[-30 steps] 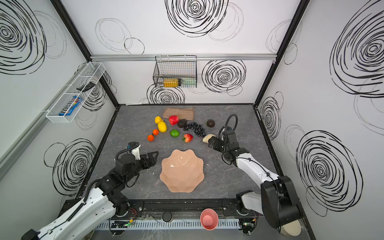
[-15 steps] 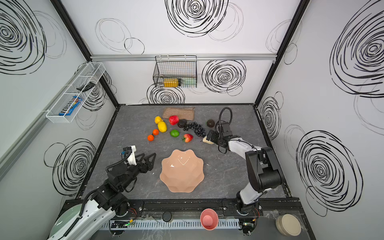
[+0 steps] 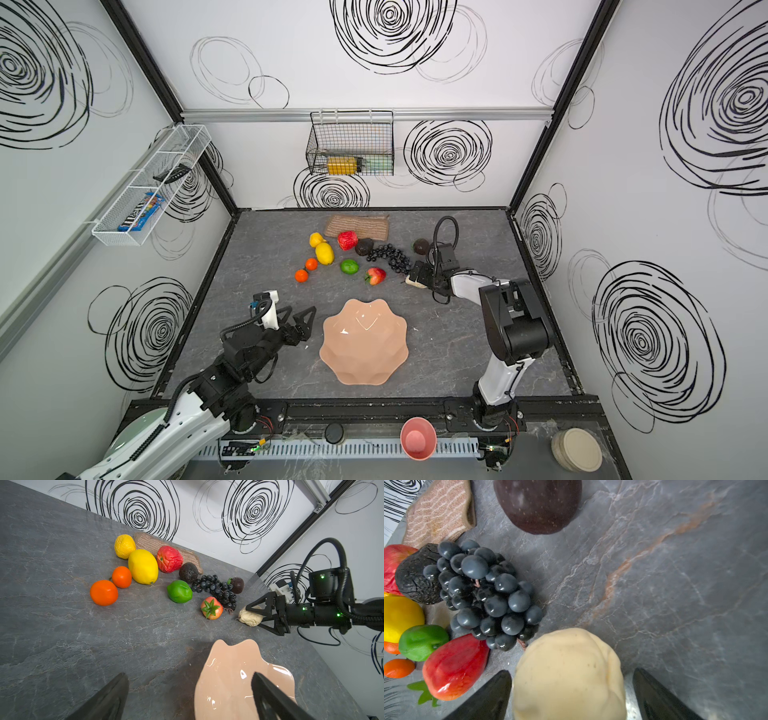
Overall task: Place and organize the fake fruits in the fruit bowl
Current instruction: 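Grasp the cream pear with the right gripper while the left gripper draws back, then carry the pear with the right gripper toward the left gripper and hand it over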
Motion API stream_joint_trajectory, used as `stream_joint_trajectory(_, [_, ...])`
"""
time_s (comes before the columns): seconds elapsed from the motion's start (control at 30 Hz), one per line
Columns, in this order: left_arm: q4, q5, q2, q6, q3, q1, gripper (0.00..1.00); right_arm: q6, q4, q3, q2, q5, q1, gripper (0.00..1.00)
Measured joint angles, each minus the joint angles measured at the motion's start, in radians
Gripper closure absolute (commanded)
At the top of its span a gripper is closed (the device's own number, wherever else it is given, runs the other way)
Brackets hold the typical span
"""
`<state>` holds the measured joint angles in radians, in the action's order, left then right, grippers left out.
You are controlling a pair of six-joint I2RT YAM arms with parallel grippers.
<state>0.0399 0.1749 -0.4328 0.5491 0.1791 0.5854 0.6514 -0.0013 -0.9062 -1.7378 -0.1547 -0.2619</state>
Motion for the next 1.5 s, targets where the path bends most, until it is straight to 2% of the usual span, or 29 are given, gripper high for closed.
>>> stream_joint_trajectory(0.23, [0.046,0.009,-0.053,-0.008,-0.014,0.003,0.04,-0.003,0.019,0.010,0.000,-0.029,0.005,0.21])
stream_joint_trajectory(0.53, [0.061,-0.001,-0.098,0.022,-0.014,-0.006,0.04,-0.007,-0.007,0.028,0.072,-0.061,0.011,0.23])
stream_joint_trajectory(0.7, [0.045,-0.087,-0.206,0.126,0.084,-0.032,0.04,-0.010,-0.068,0.028,0.178,-0.118,0.014,0.23])
stream_joint_trajectory(0.83, [0.087,-0.194,-0.353,0.153,0.203,0.004,0.04,0.008,-0.098,0.041,0.296,-0.198,0.013,0.23])
stream_joint_trajectory(0.97, [0.117,-0.283,-0.481,0.085,0.322,0.094,0.04,0.045,-0.111,0.078,0.414,-0.280,-0.003,0.24])
stream_joint_trajectory(1.17, [0.180,-0.341,-0.513,-0.107,0.364,0.205,0.03,0.078,-0.167,0.087,0.501,-0.377,-0.051,0.25])
stream_joint_trajectory(1.33, [0.241,-0.330,-0.537,-0.201,0.369,0.237,0.03,0.110,-0.180,0.086,0.542,-0.439,-0.098,0.25])
stream_joint_trajectory(1.5, [0.301,-0.289,-0.597,-0.244,0.375,0.266,0.03,0.138,-0.190,0.085,0.549,-0.467,-0.188,0.26])
